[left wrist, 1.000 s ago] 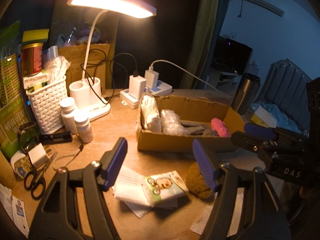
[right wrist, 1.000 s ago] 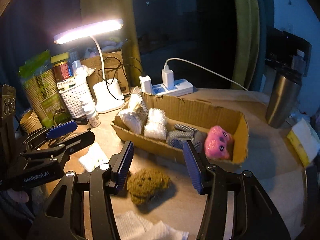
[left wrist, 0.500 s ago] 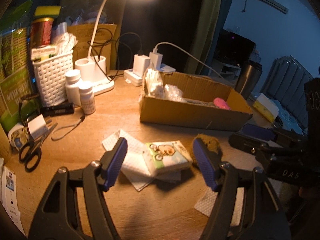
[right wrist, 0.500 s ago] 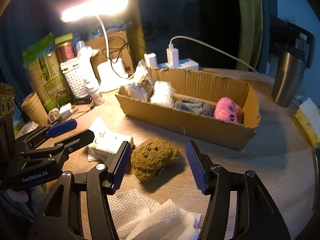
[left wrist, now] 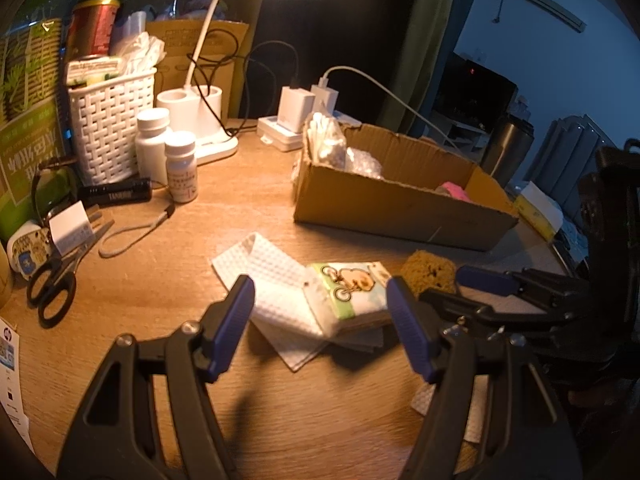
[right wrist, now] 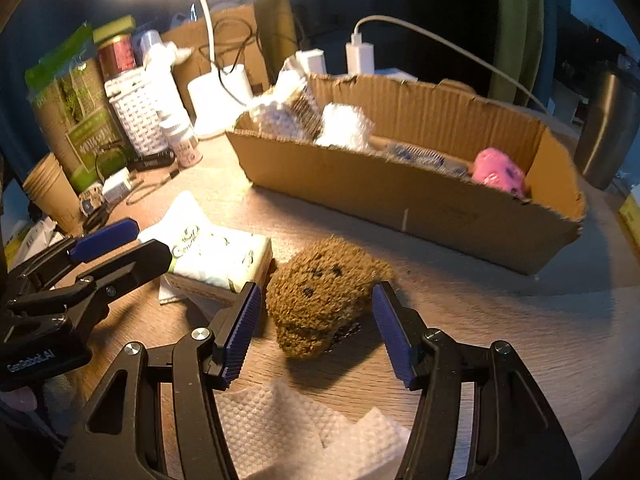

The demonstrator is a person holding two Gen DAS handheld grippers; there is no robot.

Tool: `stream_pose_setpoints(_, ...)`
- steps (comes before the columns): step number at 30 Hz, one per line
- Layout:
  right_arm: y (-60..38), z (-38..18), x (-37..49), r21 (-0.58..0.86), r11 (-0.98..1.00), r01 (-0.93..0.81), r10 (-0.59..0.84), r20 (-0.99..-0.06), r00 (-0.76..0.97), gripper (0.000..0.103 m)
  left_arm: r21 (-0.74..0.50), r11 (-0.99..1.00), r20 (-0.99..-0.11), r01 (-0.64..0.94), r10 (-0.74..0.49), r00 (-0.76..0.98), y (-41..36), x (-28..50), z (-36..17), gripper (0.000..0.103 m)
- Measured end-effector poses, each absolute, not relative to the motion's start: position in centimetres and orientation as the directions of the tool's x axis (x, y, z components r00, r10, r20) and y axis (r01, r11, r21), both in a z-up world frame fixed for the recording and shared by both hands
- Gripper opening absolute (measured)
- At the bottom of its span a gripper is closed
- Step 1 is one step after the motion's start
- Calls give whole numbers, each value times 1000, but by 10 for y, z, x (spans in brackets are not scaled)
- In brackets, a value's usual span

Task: Organize soft objects
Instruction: 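Grasp the brown fuzzy ball with the right tool while the left tool grasps the cartoon tissue pack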

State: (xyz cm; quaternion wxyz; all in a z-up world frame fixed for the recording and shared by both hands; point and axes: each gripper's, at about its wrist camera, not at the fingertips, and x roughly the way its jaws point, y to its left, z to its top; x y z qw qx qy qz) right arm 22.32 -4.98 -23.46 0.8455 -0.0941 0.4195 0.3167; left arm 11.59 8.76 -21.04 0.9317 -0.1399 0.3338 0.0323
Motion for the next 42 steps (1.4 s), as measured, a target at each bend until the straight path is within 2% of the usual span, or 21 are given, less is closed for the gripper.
stream_pose_setpoints(9,-47,-247,230,93,795,-600,423,-793,439,61,-236,960,-649,-148,-42,759,86,122,-217,69)
stream_pose_setpoints(10,-47,-248,231,92,795,-600,420,-796,435,60,-234,961,-651,-148,-41,758,85,123,-217,69)
stream_pose_setpoints(11,-47,-248,230,91,793,-602,423,-793,437,53,-231,962,-652,-148,-40,757,85,124,-217,69)
stream_pose_setpoints(17,-59,-245,228,113,783,-612,452,-779,435,45,-198,971,-661,-132,-33,749,75,129,-216,70)
stream_pose_setpoints(26,-91,-231,227,150,777,-611,501,-736,456,45,-104,989,-707,-107,2,707,48,149,-222,70)
stream_pose_setpoints(29,-104,-228,228,162,777,-608,514,-721,465,45,-68,992,-719,-108,26,694,40,156,-224,75)
stream_pose_setpoints(33,-117,-225,228,175,781,-600,524,-707,475,45,-36,994,-743,-107,45,667,33,165,-231,76)
stream_pose_setpoints(37,-128,-223,228,186,785,-591,530,-695,486,45,-17,993,-775,-114,59,629,32,172,-241,76)
stream_pose_setpoints(42,-135,-220,228,195,786,-587,538,-683,494,45,-42,995,-768,-91,26,640,30,173,-240,71)
